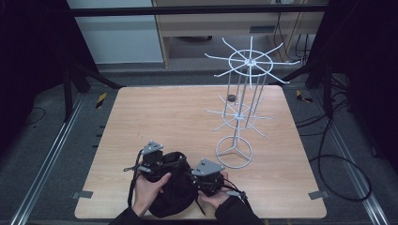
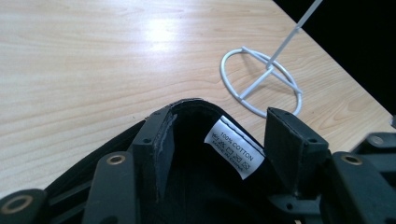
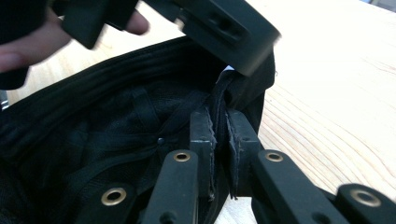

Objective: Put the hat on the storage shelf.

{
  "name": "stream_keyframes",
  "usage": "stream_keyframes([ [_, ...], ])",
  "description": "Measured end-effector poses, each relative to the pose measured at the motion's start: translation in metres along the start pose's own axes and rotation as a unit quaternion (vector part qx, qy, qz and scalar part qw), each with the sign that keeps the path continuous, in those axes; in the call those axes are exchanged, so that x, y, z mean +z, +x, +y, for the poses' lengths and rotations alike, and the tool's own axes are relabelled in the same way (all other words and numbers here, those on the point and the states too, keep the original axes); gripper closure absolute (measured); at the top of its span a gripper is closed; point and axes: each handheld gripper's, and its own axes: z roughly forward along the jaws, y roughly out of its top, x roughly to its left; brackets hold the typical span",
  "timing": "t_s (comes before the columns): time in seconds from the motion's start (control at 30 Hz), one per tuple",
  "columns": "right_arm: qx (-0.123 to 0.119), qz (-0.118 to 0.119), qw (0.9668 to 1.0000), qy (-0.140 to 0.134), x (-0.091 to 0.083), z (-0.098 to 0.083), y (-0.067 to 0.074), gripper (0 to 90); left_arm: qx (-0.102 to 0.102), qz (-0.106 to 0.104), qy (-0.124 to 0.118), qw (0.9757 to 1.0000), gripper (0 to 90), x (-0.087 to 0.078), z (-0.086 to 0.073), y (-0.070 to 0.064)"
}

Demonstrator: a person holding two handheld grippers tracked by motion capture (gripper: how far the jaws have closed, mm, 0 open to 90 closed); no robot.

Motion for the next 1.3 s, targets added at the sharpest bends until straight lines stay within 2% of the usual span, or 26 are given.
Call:
stream_keyframes([
  [0.13, -0.01, 0.008, 0.9999, 0.006, 0.003, -0.001, 0.003, 82.7, 0.003, 0.008, 0.007, 0.9999, 43.1, 0.003, -0.002, -0.001],
  [0.23, -0.012, 0.013, 0.9998, 0.006, 0.004, -0.001, 0.005, 82.8, 0.0, 0.016, 0.008, 0.9998, 49.2, 0.003, -0.002, -0.002],
  [0.3, -0.011, 0.015, 0.9998, 0.006, 0.004, -0.001, 0.005, 82.8, -0.003, 0.015, 0.007, 0.9998, 51.8, 0.004, -0.002, -0.001],
  [0.4, -0.008, 0.021, 0.9997, 0.007, 0.005, -0.001, 0.006, 82.4, -0.013, 0.004, 0.01, 0.9999, 60.7, 0.005, -0.003, 0.0],
  [0.43, -0.008, 0.023, 0.9997, 0.009, 0.006, -0.001, 0.006, 82.1, -0.013, -0.001, 0.011, 0.9999, 66.2, 0.005, -0.003, 0.0],
  [0.53, -0.008, 0.029, 0.9995, 0.009, 0.008, -0.002, 0.008, 80.8, -0.012, -0.003, 0.016, 0.9998, 74.3, 0.005, -0.003, -0.001],
  [0.63, -0.007, 0.03, 0.9995, 0.011, 0.009, -0.002, 0.009, 79.4, -0.009, -0.002, 0.02, 0.9998, 77.5, 0.005, -0.003, -0.001],
  [0.7, -0.003, 0.037, 0.9993, 0.011, 0.008, -0.002, 0.009, 75.0, -0.008, 0.002, 0.018, 0.9998, 79.3, 0.004, -0.003, 0.0],
  [0.77, 0.007, 0.045, 0.999, 0.006, 0.005, -0.001, 0.008, 66.4, -0.009, 0.001, 0.013, 0.9999, 80.3, 0.001, -0.002, 0.002],
  [0.87, 0.023, 0.06, 0.9979, -0.003, -0.003, -0.002, 0.004, 60.2, -0.009, 0.002, 0.005, 0.9999, 80.7, -0.004, -0.001, 0.004],
  [1.0, 0.045, 0.065, 0.9965, -0.028, -0.022, -0.004, -0.007, 55.9, -0.011, -0.006, -0.006, 0.9999, 81.1, -0.01, 0.002, 0.004],
  [1.03, 0.052, 0.063, 0.996, -0.036, -0.027, -0.004, -0.011, 55.8, -0.008, -0.006, -0.015, 0.9998, 81.3, -0.014, 0.004, 0.003],
  [1.1, 0.057, 0.06, 0.9956, -0.044, -0.032, -0.004, -0.015, 55.5, -0.003, -0.008, -0.014, 0.9999, 81.5, -0.016, 0.005, 0.003],
  [1.13, 0.073, 0.054, 0.994, -0.062, -0.042, -0.002, -0.025, 53.8, 0.0, -0.009, -0.024, 0.9997, 81.6, -0.02, 0.007, 0.001],
  [1.3, 0.08, 0.03, 0.9938, -0.07, -0.051, -0.001, -0.036, 52.1, 0.008, -0.018, -0.041, 0.999, 81.9, -0.029, 0.012, -0.003],
])
